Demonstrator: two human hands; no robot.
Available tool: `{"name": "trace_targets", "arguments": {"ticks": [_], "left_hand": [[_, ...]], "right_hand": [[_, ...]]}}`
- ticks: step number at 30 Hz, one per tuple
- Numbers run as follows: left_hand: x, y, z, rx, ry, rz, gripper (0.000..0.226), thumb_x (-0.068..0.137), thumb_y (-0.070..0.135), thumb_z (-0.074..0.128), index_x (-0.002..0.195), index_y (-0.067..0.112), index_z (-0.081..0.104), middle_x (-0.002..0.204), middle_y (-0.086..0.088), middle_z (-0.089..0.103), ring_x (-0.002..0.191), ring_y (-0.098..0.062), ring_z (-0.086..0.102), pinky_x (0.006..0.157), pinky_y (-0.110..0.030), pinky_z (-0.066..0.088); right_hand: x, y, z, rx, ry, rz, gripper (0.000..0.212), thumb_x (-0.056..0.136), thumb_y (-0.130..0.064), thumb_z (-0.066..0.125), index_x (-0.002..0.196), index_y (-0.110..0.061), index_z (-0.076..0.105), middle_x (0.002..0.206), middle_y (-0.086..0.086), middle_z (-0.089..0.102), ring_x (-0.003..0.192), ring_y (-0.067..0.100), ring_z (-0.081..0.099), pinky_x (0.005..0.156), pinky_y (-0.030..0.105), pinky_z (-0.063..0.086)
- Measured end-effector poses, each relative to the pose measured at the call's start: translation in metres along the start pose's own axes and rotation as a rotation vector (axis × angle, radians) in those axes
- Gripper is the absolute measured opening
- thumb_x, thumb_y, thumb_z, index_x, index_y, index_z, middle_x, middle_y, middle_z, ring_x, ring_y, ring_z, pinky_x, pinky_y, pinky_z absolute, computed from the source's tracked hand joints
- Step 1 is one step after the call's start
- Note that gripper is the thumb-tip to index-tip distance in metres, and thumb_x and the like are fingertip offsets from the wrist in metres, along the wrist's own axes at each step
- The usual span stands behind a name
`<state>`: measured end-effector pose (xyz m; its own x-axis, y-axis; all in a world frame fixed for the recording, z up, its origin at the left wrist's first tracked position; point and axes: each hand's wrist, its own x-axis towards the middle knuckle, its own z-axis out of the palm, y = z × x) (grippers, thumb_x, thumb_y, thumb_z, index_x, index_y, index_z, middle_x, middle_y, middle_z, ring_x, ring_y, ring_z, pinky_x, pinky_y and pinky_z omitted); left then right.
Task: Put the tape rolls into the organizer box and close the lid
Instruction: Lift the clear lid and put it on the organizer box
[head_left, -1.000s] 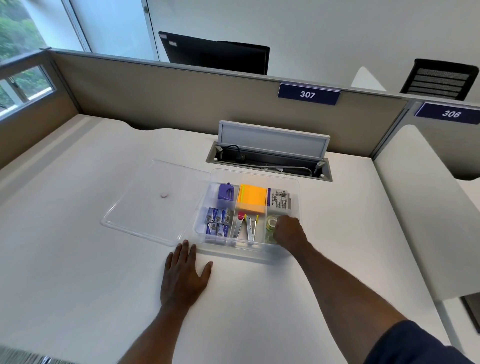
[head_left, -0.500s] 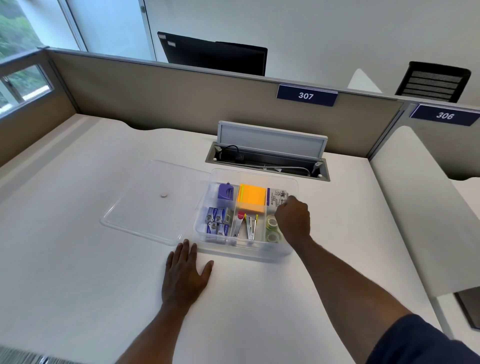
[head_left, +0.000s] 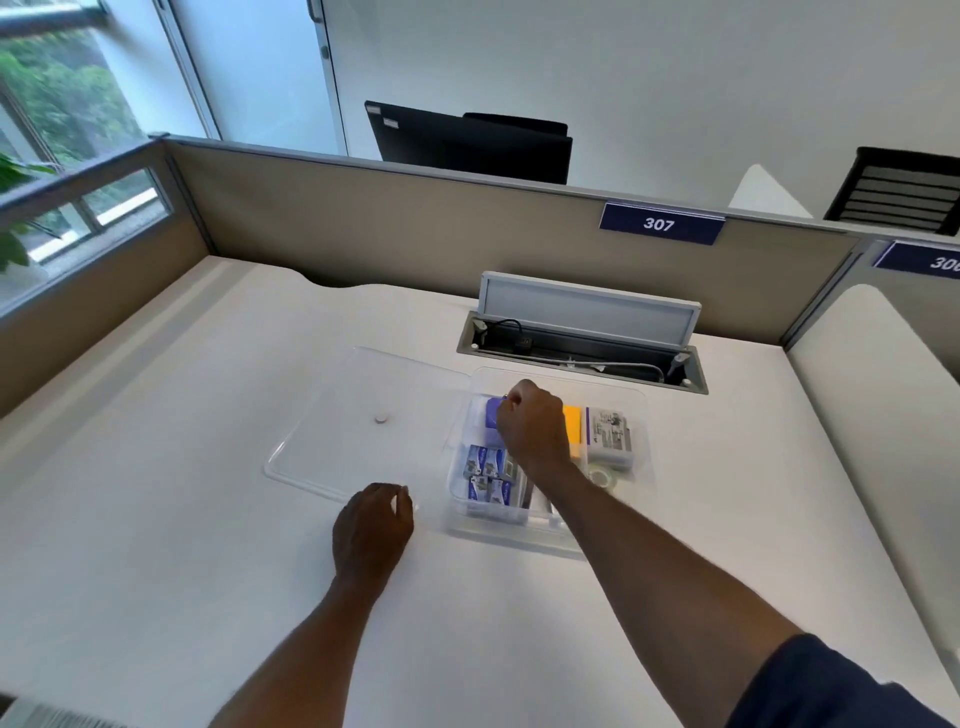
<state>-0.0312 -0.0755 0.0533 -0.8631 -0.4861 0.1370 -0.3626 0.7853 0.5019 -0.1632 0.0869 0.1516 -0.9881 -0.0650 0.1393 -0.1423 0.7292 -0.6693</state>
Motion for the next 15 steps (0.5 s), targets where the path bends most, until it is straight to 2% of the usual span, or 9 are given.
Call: {"name": "trace_targets", "arguments": {"ticks": [2,7,11,15], "left_hand": [[0.015,-0.009,-0.009,-0.017,0.032,-0.039,0.018,0.088,0.024,0.056,0.088,0.015,0.071,0.091,-0.004,0.072,0.085,-0.027,0.066,0.073,-0.034,0.052],[0.049,-0.037,-0.024,-0.037,0.032,-0.078,0.024,0.089,0.026,0.054,0.105,0.015,0.069,0.113,-0.003,0.068,0.104,-0.026,0.062,0.086,-0.036,0.05],[0.073,-0.061,-0.03,-0.04,-0.043,-0.123,0.032,0.088,0.028,0.055,0.117,0.014,0.062,0.125,-0.004,0.06,0.115,-0.026,0.053,0.089,-0.039,0.048],[0.099,-0.084,-0.033,0.006,-0.127,-0.152,0.046,0.086,0.027,0.057,0.128,0.006,0.052,0.136,-0.015,0.049,0.127,-0.033,0.043,0.099,-0.044,0.043]], "right_hand": [[-0.001,-0.013,0.014,0.032,-0.054,-0.015,0.016,0.083,-0.011,0.054,0.089,-0.001,0.065,0.088,0.021,0.07,0.085,0.035,0.064,0.065,0.03,0.043],[-0.005,-0.038,0.057,0.018,-0.218,0.1,0.033,0.086,-0.018,0.055,0.111,0.002,0.062,0.114,0.021,0.066,0.112,0.034,0.058,0.092,0.034,0.047],[-0.013,-0.054,0.089,-0.047,-0.325,0.219,0.033,0.085,-0.019,0.053,0.107,0.005,0.058,0.114,0.025,0.064,0.111,0.039,0.058,0.088,0.035,0.049],[-0.017,-0.067,0.12,-0.06,-0.374,0.329,0.03,0.083,-0.014,0.052,0.105,0.006,0.058,0.113,0.025,0.065,0.11,0.04,0.06,0.087,0.034,0.05]]}}
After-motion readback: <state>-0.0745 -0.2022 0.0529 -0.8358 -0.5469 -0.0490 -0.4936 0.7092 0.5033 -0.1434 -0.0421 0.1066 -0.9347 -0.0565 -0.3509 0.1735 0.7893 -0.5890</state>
